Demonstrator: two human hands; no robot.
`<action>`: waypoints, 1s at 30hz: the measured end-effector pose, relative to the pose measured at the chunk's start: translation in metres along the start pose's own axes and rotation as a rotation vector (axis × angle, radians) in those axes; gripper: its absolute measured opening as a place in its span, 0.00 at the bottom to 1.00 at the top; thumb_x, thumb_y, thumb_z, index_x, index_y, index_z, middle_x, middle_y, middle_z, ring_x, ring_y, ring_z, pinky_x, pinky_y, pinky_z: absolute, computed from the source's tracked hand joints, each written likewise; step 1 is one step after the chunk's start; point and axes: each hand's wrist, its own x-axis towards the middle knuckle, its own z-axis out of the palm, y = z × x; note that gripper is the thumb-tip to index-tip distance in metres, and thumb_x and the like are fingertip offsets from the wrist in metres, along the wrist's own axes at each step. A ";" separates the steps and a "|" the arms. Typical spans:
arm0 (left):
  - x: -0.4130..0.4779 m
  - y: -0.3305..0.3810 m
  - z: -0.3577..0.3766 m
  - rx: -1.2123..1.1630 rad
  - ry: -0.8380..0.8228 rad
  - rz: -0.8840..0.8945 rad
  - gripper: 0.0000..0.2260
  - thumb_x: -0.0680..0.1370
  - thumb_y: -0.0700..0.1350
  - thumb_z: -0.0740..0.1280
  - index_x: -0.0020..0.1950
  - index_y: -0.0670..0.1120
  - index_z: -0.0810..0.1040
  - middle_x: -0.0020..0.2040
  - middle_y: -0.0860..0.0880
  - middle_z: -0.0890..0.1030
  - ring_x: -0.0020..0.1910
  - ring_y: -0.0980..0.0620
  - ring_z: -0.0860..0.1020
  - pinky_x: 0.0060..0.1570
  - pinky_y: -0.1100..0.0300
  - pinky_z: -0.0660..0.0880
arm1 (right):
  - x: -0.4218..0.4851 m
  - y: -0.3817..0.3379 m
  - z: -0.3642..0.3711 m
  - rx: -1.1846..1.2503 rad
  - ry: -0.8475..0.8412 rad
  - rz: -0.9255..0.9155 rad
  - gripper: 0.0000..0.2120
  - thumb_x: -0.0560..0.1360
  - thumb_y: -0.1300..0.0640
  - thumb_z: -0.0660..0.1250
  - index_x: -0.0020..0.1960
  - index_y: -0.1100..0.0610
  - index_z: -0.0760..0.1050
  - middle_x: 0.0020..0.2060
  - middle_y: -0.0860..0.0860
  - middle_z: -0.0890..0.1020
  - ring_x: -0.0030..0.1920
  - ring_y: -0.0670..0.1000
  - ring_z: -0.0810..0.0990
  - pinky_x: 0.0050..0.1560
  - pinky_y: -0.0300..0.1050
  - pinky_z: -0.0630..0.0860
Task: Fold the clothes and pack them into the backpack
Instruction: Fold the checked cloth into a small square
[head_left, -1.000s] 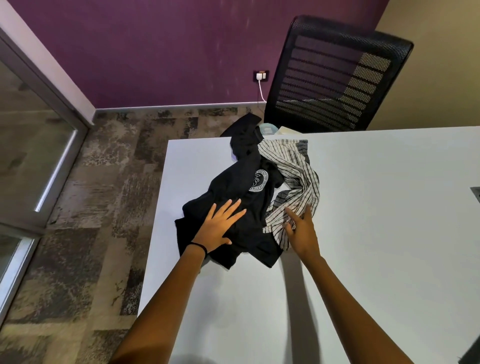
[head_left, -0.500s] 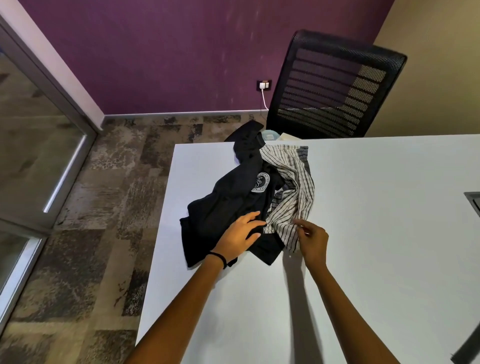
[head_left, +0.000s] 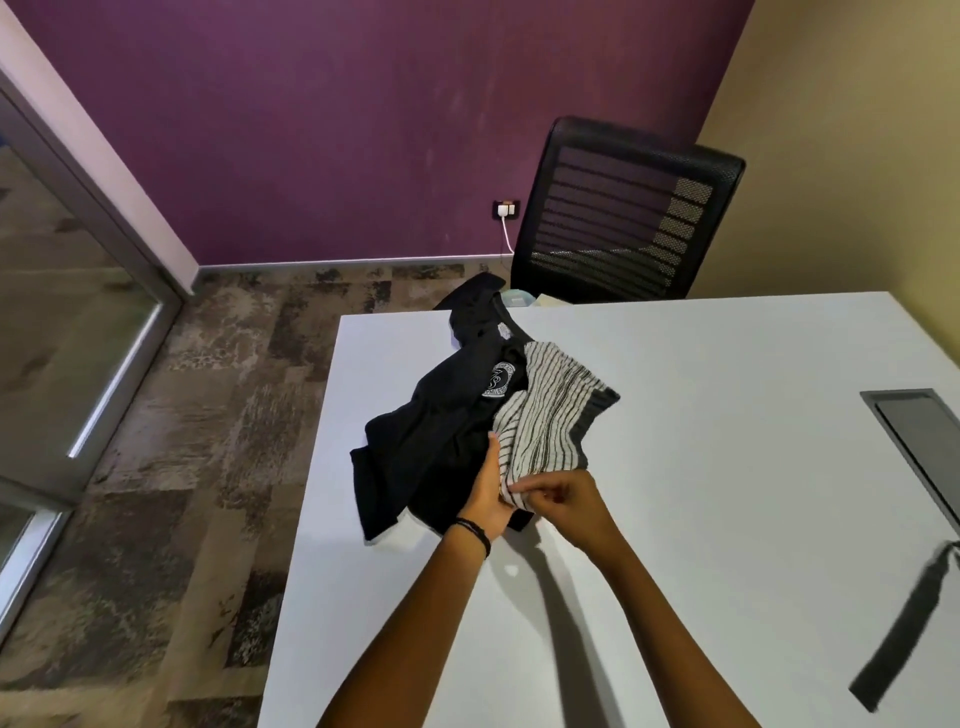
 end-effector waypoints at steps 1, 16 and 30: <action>-0.003 0.003 0.000 0.027 0.004 0.049 0.18 0.81 0.54 0.56 0.63 0.44 0.74 0.61 0.41 0.78 0.55 0.45 0.79 0.51 0.54 0.79 | -0.004 -0.001 0.001 -0.017 -0.073 0.005 0.14 0.71 0.74 0.62 0.46 0.62 0.83 0.28 0.40 0.81 0.28 0.39 0.75 0.33 0.29 0.69; -0.096 0.057 -0.008 0.767 -0.158 0.415 0.14 0.79 0.38 0.63 0.63 0.49 0.71 0.56 0.52 0.78 0.56 0.56 0.77 0.51 0.70 0.75 | -0.036 -0.024 -0.006 0.162 0.497 0.059 0.16 0.73 0.73 0.57 0.43 0.59 0.80 0.41 0.55 0.84 0.37 0.53 0.79 0.31 0.44 0.75; -0.180 0.075 -0.026 1.316 -0.381 0.485 0.18 0.76 0.36 0.67 0.66 0.40 0.73 0.58 0.53 0.75 0.57 0.60 0.74 0.55 0.76 0.70 | -0.069 0.029 0.013 0.839 0.431 0.615 0.27 0.78 0.36 0.50 0.60 0.57 0.70 0.55 0.58 0.77 0.55 0.59 0.76 0.54 0.58 0.74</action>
